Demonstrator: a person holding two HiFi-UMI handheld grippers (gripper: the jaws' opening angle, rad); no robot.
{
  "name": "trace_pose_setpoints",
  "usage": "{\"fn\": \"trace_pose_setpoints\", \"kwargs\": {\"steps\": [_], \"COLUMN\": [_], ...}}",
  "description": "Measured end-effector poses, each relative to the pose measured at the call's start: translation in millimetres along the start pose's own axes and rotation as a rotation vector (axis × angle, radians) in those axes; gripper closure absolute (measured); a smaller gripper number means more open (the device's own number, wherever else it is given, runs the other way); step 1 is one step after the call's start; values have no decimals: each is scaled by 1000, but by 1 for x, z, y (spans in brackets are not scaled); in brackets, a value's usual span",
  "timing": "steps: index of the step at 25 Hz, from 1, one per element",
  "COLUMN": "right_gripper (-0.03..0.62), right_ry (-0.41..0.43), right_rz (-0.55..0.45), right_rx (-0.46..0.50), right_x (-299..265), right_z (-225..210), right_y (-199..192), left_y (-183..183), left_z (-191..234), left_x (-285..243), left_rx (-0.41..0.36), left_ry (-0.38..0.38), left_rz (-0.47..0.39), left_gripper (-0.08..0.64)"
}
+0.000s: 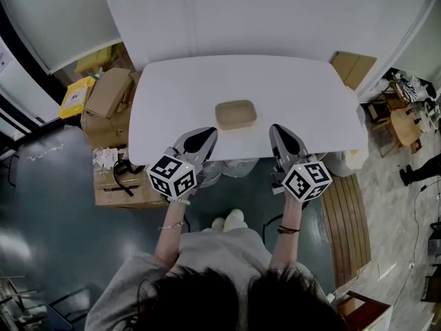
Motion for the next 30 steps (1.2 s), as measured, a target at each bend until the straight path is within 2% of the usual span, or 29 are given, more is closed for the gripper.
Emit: {"fn": "trace_pose_setpoints", "kwargs": {"steps": [7, 21, 30], "right_gripper": [580, 580, 580], "right_ry": [30, 143, 182], "right_rz": [38, 120, 181], "right_rx": [-9, 3, -21], "right_x": [-20, -86, -117], "right_z": [-31, -93, -111], "right_y": [10, 31, 20], "left_y": [6, 21, 7], "left_z": [12, 51, 70], "left_x": [-26, -80, -97], "left_rx": [33, 76, 123], "left_ry": [38, 151, 192], "left_rz": [3, -6, 27], "left_gripper": [565, 566, 566]}}
Point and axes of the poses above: the fingertips, and each gripper's own axes: x backward along the fingers, z to its left, y out of its top, the point moved 2 cm from there along x, backward along the fingers, and after that the axes turned 14 degrees about z, right-handed, at the moved point
